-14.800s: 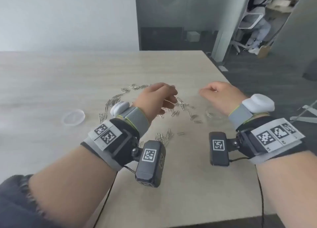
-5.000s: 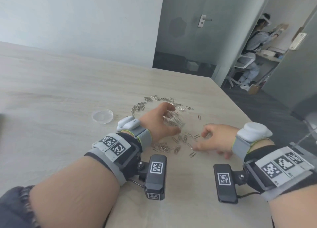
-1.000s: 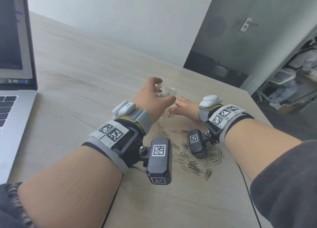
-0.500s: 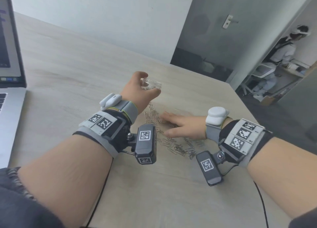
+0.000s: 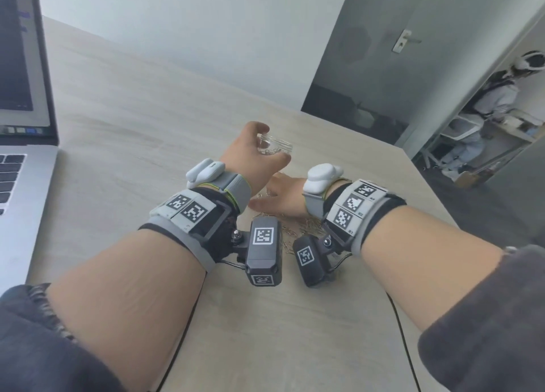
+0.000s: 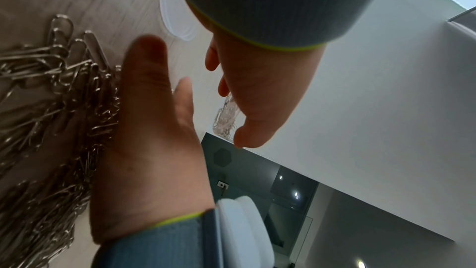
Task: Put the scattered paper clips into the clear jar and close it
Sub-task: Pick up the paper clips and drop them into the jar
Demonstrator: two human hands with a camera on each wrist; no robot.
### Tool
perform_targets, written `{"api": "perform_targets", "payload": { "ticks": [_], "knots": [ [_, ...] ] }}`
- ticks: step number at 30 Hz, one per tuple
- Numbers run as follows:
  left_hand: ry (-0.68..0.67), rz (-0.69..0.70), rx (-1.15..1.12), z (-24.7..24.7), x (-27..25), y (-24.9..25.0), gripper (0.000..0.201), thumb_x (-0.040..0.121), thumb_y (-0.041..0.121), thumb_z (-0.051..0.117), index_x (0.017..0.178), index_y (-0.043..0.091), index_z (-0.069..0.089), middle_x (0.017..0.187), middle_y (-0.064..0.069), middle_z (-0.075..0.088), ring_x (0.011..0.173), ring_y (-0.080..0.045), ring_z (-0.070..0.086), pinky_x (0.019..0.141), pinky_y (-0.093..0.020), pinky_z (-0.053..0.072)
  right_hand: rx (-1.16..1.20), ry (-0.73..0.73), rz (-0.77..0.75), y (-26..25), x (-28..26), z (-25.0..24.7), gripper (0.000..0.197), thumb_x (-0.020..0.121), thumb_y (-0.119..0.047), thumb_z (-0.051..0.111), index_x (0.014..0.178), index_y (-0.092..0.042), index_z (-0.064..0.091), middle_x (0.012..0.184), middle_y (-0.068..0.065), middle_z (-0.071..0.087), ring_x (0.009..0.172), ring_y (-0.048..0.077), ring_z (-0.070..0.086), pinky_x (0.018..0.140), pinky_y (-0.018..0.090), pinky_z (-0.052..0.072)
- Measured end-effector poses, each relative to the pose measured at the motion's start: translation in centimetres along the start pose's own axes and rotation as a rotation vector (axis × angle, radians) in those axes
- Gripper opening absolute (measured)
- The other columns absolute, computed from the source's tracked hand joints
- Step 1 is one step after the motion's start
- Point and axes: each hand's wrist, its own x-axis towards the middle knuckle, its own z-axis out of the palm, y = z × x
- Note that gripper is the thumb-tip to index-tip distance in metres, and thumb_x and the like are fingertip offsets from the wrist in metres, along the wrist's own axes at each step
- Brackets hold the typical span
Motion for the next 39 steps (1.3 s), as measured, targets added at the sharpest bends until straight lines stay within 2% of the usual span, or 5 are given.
{"api": "perform_targets", "payload": {
  "ticks": [3, 14, 24, 30, 39],
  "knots": [
    [-0.002, 0.003, 0.001, 0.1, 0.0, 0.1, 0.060, 0.083, 0.039, 0.076, 0.137, 0.033, 0.051, 0.113, 0.012, 0.059, 0.099, -0.017, 0.066, 0.084, -0.031, 0.050, -0.003, 0.043, -0.044, -0.3, 1.1, 1.5, 0.107, 0.068, -0.092, 0.029, 0.151, -0.026, 0.025, 0.154, 0.003, 0.033, 0.137, 0.027, 0.035, 0.110, 0.049, 0.033],
    [-0.049, 0.001, 0.007, 0.4, -0.7, -0.1, 0.057, 0.083, 0.039, 0.076, 0.135, 0.033, 0.052, 0.114, 0.010, 0.061, 0.096, -0.015, 0.066, 0.068, -0.026, 0.047, -0.110, -0.095, -0.096, 2.5, -6.0, 2.6, 0.075, 0.099, -0.052, 0.037, 0.157, -0.024, -0.001, 0.166, 0.000, -0.008, 0.152, 0.017, -0.002, 0.123, 0.034, 0.003],
    [-0.043, 0.003, 0.006, 0.6, -0.5, -0.4, 0.058, 0.083, 0.038, 0.077, 0.135, 0.033, 0.053, 0.106, 0.013, 0.059, 0.102, -0.018, 0.066, 0.080, -0.030, 0.047, -0.084, 0.039, 0.034, 0.6, -2.3, 1.5, 0.111, 0.067, -0.093, 0.027, 0.154, -0.026, 0.014, 0.162, 0.004, 0.017, 0.145, 0.029, 0.028, 0.114, 0.050, 0.029],
    [-0.057, 0.000, -0.001, 0.8, -0.3, -0.1, 0.059, 0.083, 0.037, 0.077, 0.136, 0.032, 0.052, 0.104, 0.013, 0.057, 0.100, -0.019, 0.067, 0.078, -0.032, 0.054, -0.097, 0.008, -0.050, -1.5, -2.3, 1.8, 0.065, 0.095, -0.043, 0.051, 0.150, -0.014, 0.031, 0.153, 0.008, 0.036, 0.141, 0.027, 0.033, 0.113, 0.036, 0.027],
    [-0.062, 0.002, 0.011, 0.7, -0.9, -0.2, 0.057, 0.082, 0.037, 0.077, 0.134, 0.033, 0.054, 0.112, 0.009, 0.062, 0.103, -0.019, 0.066, 0.070, -0.024, 0.045, -0.189, -0.075, -0.179, 0.0, -6.1, 4.4, 0.083, 0.086, -0.068, 0.025, 0.157, -0.029, 0.006, 0.166, 0.001, -0.003, 0.153, 0.027, 0.001, 0.122, 0.048, 0.009]
  ]
}}
